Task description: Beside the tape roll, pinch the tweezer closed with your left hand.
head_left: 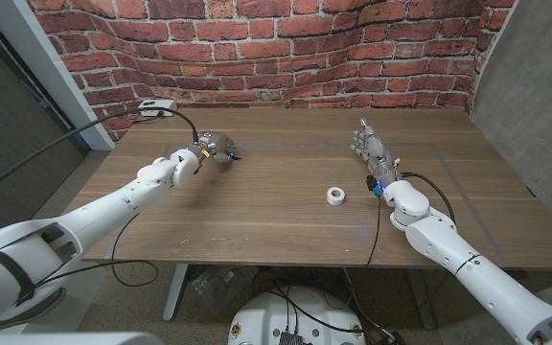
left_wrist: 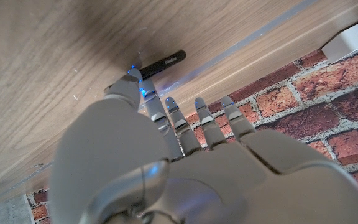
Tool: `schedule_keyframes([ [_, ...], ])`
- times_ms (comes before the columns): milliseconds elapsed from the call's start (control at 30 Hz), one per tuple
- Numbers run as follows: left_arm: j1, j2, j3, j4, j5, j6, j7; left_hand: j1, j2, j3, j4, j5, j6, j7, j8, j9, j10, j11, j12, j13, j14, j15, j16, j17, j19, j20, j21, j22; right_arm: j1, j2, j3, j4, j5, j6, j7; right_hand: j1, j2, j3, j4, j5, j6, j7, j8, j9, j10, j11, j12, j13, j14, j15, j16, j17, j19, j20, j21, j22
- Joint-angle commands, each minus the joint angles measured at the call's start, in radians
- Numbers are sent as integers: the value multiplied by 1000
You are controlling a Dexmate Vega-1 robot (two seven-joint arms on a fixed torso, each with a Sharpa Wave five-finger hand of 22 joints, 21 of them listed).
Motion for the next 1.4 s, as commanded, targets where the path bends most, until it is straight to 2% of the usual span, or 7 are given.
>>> schedule_keyframes([
  [33,-5,-24,12,36,-27,0,22,13,4,8,-1,-9,23,10,0,5,33,6,11,4,19,-142,8,3,7,-1,-2,3,6,4,-5,8,-4,1,-1,5,9,-2,-7,-2,12,1,-2,5,6,8,6,6,2,4,1,2,0,3,-1,2],
  [333,-8,-34,19,42,-36,7,40,23,11,11,-3,-17,64,45,2,5,61,14,9,3,35,-142,4,2,19,3,-1,3,0,4,-2,2,-2,0,-9,4,9,-3,-7,-2,12,-1,-2,5,6,7,6,6,1,6,1,3,-3,5,-2,2],
  [633,-3,-36,17,29,-45,22,58,28,16,13,-4,-20,70,50,-2,6,67,16,7,3,43,-143,4,2,26,8,0,3,3,5,-2,10,1,3,-2,4,9,-4,-8,-2,12,0,-2,5,4,7,6,6,1,6,0,3,-5,6,-2,2],
  [867,10,-15,-7,-24,-54,48,63,31,20,15,-4,-22,66,55,-9,6,69,17,4,3,49,-135,3,2,28,9,-1,3,4,6,-2,13,3,7,1,4,9,-4,-8,-2,12,-1,-3,6,4,6,6,6,0,6,0,3,-7,6,-3,2],
  [967,14,-11,-14,-35,-57,56,69,33,22,16,-3,-25,63,57,-15,6,71,25,2,3,51,-130,1,3,30,10,-2,3,2,7,0,13,4,10,0,3,10,-4,-8,-2,12,-1,-3,6,4,8,6,6,0,6,0,3,-7,6,-3,2],
  [1167,18,-14,-19,-40,-63,58,71,35,26,17,-3,-27,66,59,-19,7,74,29,0,3,53,-127,-1,3,32,13,-3,3,-4,3,3,9,5,12,-2,3,10,-4,-8,-2,12,0,-3,6,4,7,6,6,0,7,0,3,-8,6,-3,2],
  [1400,21,-20,-19,-36,-69,55,75,41,33,21,-3,-30,78,59,-19,7,83,20,0,3,62,-133,0,3,38,15,-2,3,-9,-5,8,-3,5,7,-4,3,11,-5,-8,-2,12,-1,-3,6,4,7,6,6,0,7,0,3,-8,6,-3,2],
])
